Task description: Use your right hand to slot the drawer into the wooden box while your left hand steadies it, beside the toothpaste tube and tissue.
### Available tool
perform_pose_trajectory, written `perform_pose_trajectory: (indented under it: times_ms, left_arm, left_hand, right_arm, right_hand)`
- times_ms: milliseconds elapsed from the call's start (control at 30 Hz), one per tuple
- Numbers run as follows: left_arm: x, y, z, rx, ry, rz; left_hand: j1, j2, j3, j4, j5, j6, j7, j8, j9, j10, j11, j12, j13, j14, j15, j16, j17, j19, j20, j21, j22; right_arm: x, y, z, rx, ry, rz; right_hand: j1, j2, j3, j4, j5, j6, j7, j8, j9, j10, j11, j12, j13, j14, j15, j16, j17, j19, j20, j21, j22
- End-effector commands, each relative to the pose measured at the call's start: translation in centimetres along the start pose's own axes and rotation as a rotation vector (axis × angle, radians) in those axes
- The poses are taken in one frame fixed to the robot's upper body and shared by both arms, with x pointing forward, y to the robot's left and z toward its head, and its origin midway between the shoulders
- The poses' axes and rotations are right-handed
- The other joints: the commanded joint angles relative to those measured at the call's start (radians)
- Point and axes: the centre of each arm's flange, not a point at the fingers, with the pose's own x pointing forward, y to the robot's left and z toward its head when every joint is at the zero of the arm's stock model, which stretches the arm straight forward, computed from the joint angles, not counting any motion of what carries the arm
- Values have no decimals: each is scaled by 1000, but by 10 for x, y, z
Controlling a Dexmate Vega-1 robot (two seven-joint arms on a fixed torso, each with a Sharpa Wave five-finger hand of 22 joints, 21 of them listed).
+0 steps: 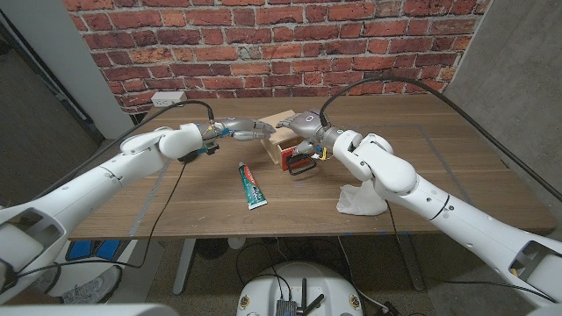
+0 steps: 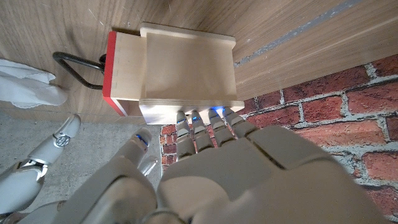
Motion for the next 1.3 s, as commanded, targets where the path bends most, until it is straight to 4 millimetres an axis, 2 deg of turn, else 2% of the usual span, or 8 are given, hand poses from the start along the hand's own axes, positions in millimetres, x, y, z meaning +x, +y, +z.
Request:
perform_pose_trajectory:
  times_ms: [33, 233, 400, 567, 800, 1000, 1167, 1300]
  left_arm:
    - [-2, 5, 0, 11, 10, 10]
    - [-2, 7, 0, 17, 13, 15]
    - [-1, 7, 0, 19, 13, 20]
    - [-1, 7, 0, 20, 14, 24]
    - [-1, 8, -1, 23, 19, 27]
    - [-1, 9, -1, 22, 20, 27]
    - [0, 8, -1, 21, 19, 24]
    - [2, 8, -1, 19, 17, 22]
  left_hand:
    - [7, 73, 11, 0, -3, -3, -1, 3, 4, -1, 1, 1, 2, -3, -79, -1, 2, 7, -169, 2, 2]
    - [8, 73, 13, -1, -3, -2, 0, 3, 4, -1, 1, 1, 2, -1, -80, 0, 2, 7, -169, 2, 2]
    - [8, 73, 14, -2, -3, -3, -1, 3, 4, -1, 1, 1, 2, -2, -80, 0, 2, 7, -168, 2, 2]
    - [8, 74, 17, -3, -3, -1, 0, 4, 4, 0, 2, 2, 2, 0, -80, 1, 2, 7, -169, 2, 2]
    - [8, 74, 19, -4, -3, 1, 0, 5, 4, 3, 1, 4, 2, 2, -80, 2, 2, 8, -169, 2, 2]
    - [7, 74, 21, -4, -4, 1, 1, 5, 4, 4, 1, 4, 2, 2, -80, 2, 2, 8, -169, 2, 2]
    - [7, 74, 22, -5, -4, 2, 1, 5, 4, 4, 0, 4, 2, 3, -80, 2, 2, 8, -169, 2, 2]
    - [7, 74, 23, -5, -4, 2, 1, 6, 4, 4, 0, 4, 2, 4, -81, 2, 2, 9, -169, 2, 2]
  right_arm:
    - [3, 10, 2, 16, 58, -27]
    - [4, 13, 2, 1, 92, -32]
    - [4, 19, 3, -11, 125, -45]
    - [4, 25, 2, -16, 141, -55]
    - [3, 32, 1, -11, 147, -62]
    - [4, 35, 2, -11, 148, -69]
    - [6, 40, 4, -12, 155, -71]
    - [8, 44, 6, -22, 159, -83]
  right_hand:
    - [-16, -5, -7, 0, 10, -72, 13, -1, 1, -59, 6, 3, -6, -58, 19, 0, -25, -51, 7, -1, -2]
    - [-27, -9, -12, 1, 14, -124, 20, -2, 0, -100, 15, 4, -12, -97, 32, 0, -44, -85, 19, -2, -3]
    - [-27, -15, -14, -5, 21, -171, 19, -1, -1, -157, 22, 2, -17, -147, 55, -1, -66, -138, 36, -6, -3]
    - [-30, -22, -17, -6, 27, -211, 27, -3, -1, -186, 30, 3, -20, -171, 63, -1, -80, -161, 38, -3, -3]
    - [-33, -30, -19, -8, 34, -239, 53, 1, -1, -211, 35, 6, -23, -200, 69, 0, -95, -210, 42, -8, -3]
    - [-40, -40, -22, -8, 41, -273, 75, 0, -2, -242, 39, 5, -27, -237, 79, -1, -109, -271, 59, -10, -3]
    - [-46, -46, -24, -6, 48, -298, 93, 1, -2, -267, 52, 5, -29, -261, 87, 1, -118, -299, 64, -6, -3]
    - [-51, -49, -26, -5, 50, -305, 99, 1, -2, -275, 58, 6, -30, -269, 92, 2, -121, -305, 65, -4, -3]
